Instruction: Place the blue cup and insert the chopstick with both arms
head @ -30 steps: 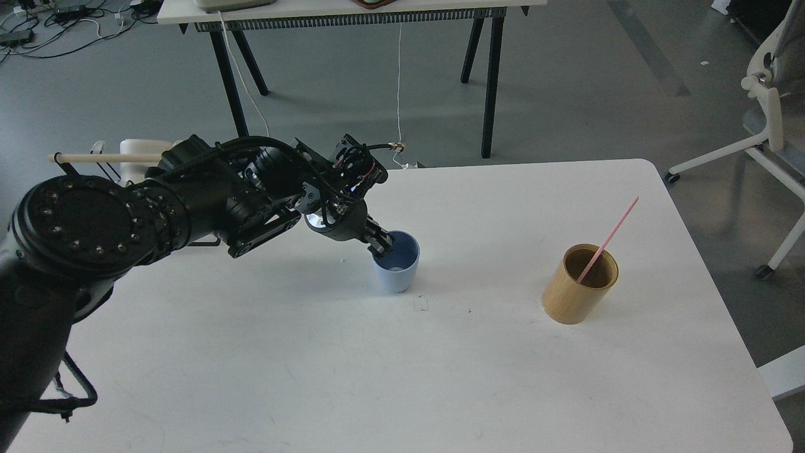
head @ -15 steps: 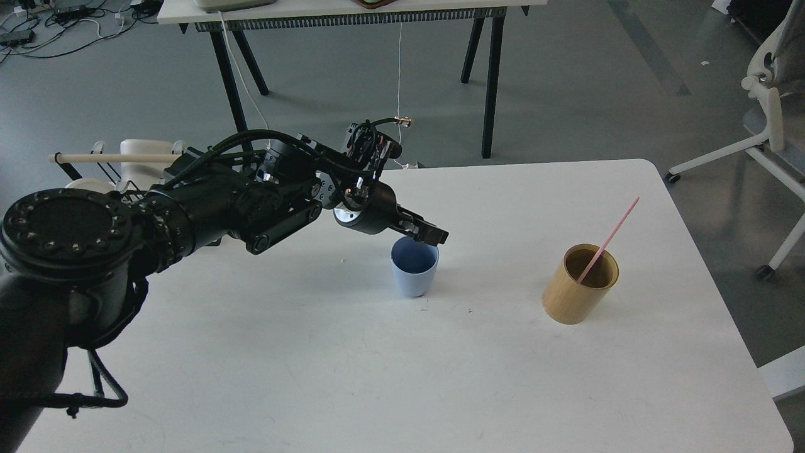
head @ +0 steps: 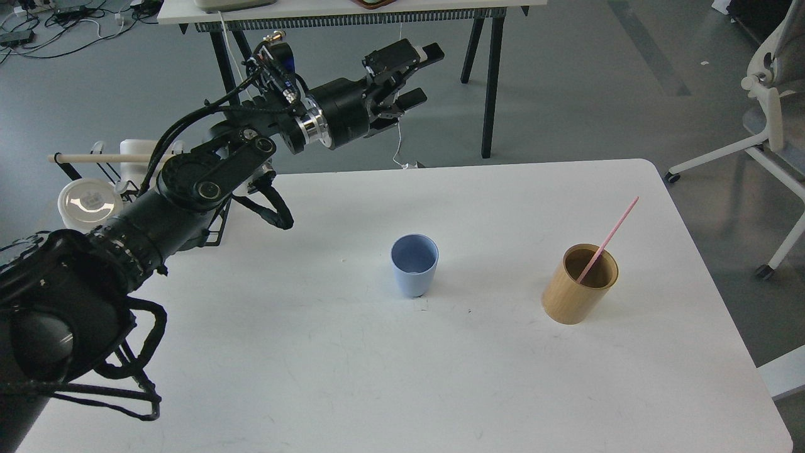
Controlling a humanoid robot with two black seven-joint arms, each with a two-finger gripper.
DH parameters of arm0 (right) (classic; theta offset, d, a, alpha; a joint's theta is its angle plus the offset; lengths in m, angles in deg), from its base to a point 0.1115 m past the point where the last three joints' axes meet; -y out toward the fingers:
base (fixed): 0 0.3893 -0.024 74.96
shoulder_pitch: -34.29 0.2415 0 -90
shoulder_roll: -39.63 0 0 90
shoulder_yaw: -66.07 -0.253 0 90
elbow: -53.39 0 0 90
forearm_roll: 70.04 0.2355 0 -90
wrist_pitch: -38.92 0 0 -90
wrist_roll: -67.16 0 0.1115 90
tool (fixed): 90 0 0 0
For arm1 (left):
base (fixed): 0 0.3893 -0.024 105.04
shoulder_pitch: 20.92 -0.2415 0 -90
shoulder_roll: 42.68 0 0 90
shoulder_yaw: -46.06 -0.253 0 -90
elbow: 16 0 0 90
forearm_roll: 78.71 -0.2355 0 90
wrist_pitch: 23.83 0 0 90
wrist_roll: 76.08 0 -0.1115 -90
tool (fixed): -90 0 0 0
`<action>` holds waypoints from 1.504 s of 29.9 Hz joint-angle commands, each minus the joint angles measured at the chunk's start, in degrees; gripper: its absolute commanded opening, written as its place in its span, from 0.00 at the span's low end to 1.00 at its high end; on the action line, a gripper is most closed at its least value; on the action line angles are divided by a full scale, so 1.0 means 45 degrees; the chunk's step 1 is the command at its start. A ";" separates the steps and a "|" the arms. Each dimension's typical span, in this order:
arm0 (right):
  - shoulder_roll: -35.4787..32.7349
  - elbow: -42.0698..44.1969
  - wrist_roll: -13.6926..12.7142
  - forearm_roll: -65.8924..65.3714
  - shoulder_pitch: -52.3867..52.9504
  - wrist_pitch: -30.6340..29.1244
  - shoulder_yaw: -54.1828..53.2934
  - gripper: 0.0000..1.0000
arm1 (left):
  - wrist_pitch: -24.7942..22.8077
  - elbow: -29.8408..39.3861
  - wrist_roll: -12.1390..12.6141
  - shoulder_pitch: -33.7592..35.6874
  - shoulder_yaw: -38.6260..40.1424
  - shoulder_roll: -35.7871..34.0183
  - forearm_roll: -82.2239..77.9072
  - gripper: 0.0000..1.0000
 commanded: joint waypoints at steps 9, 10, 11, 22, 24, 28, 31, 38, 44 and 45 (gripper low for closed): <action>-0.3703 -0.6008 -0.0001 -0.3760 -0.0741 0.0966 0.1124 0.99 | 0.0000 0.0008 -0.0003 -0.0007 0.0061 -0.0267 0.2277 0.98; -0.3938 -0.6301 -0.0001 -0.4266 -0.0761 0.1764 0.1572 0.99 | 0.0000 0.0008 -0.0003 -0.0007 0.0061 -0.0267 0.2277 0.98; -0.4037 -0.6420 -0.0001 -0.4696 -0.0742 0.2623 0.2022 0.99 | 0.0000 0.0008 -0.0003 -0.0007 0.0061 -0.0267 0.2277 0.98; -0.2517 -0.6656 -0.0001 -0.6029 -0.0741 0.8627 0.6224 0.98 | 0.0000 0.0008 -0.0003 -0.0261 -0.0017 -0.0188 0.2277 0.98; -0.2145 -0.6656 -0.0001 -0.6029 -0.0761 0.8667 0.6478 0.97 | 0.0000 0.0008 -0.0003 -0.0300 -0.0017 -0.0208 0.2277 0.98; -0.1403 -0.6598 -0.0001 -0.6068 -0.0800 0.8686 0.6733 0.95 | 0.0000 0.0008 -0.0003 -0.0437 0.0002 -0.0228 0.2277 0.98; -0.0856 -0.6461 -0.0001 -0.6282 -0.0800 0.8706 0.6753 0.92 | 0.0000 0.0008 -0.0003 -0.0476 0.0002 -0.0247 0.2277 0.99; 0.0394 -0.5758 -0.0001 -0.6322 -0.0722 0.8745 0.6753 0.71 | 0.0000 0.0008 -0.0003 -0.0788 0.0041 -0.0247 0.2258 0.99; 0.0883 -0.5485 -0.0001 -0.6341 -0.0683 0.8862 0.6753 0.58 | 0.0000 0.0008 -0.0003 -0.0808 0.0041 -0.0247 0.2258 0.99; 0.1000 -0.5407 -0.0001 -0.6361 -0.0664 0.8862 0.6753 0.55 | 0.0000 0.0008 -0.0003 -0.0828 0.0041 -0.0247 0.2277 0.99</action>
